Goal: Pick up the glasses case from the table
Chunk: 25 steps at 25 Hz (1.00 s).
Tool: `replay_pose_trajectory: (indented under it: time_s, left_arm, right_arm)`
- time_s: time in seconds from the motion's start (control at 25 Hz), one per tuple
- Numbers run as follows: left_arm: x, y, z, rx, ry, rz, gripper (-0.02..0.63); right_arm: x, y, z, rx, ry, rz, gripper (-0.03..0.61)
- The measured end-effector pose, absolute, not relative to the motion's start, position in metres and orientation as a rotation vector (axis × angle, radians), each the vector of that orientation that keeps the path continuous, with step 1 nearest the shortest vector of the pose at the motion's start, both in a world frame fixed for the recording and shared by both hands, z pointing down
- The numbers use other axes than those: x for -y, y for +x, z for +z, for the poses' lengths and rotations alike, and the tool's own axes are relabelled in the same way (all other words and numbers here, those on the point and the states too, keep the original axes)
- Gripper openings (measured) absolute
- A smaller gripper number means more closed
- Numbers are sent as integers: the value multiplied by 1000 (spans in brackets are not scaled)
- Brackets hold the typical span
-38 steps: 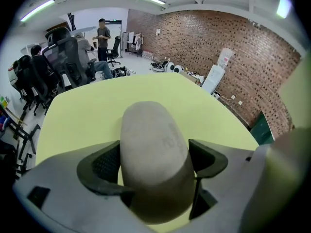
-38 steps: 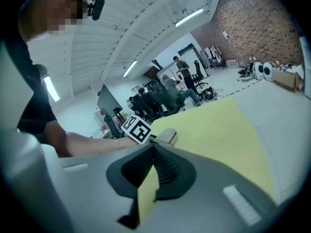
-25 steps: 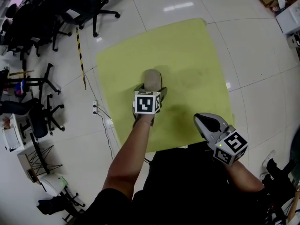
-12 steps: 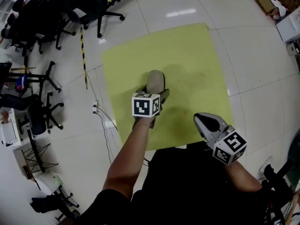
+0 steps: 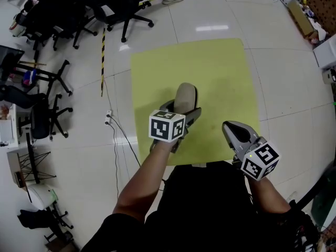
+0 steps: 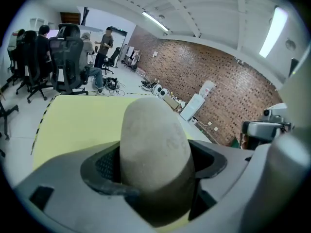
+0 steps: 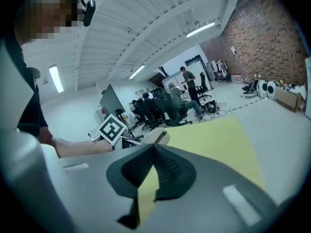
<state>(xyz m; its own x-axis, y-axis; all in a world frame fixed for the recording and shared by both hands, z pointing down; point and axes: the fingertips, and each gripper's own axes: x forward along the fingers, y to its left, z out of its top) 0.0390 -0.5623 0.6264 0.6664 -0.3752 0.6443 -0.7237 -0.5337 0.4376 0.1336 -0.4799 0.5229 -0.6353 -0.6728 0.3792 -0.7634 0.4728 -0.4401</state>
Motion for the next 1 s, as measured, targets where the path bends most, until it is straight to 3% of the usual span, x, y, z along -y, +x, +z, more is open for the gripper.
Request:
replay_pose_trajectory:
  time_s: [1.0]
  left_arm:
    - [487, -71, 467, 841, 2353, 178, 413]
  right_arm:
    - [477, 20, 465, 2674, 1066, 639, 2]
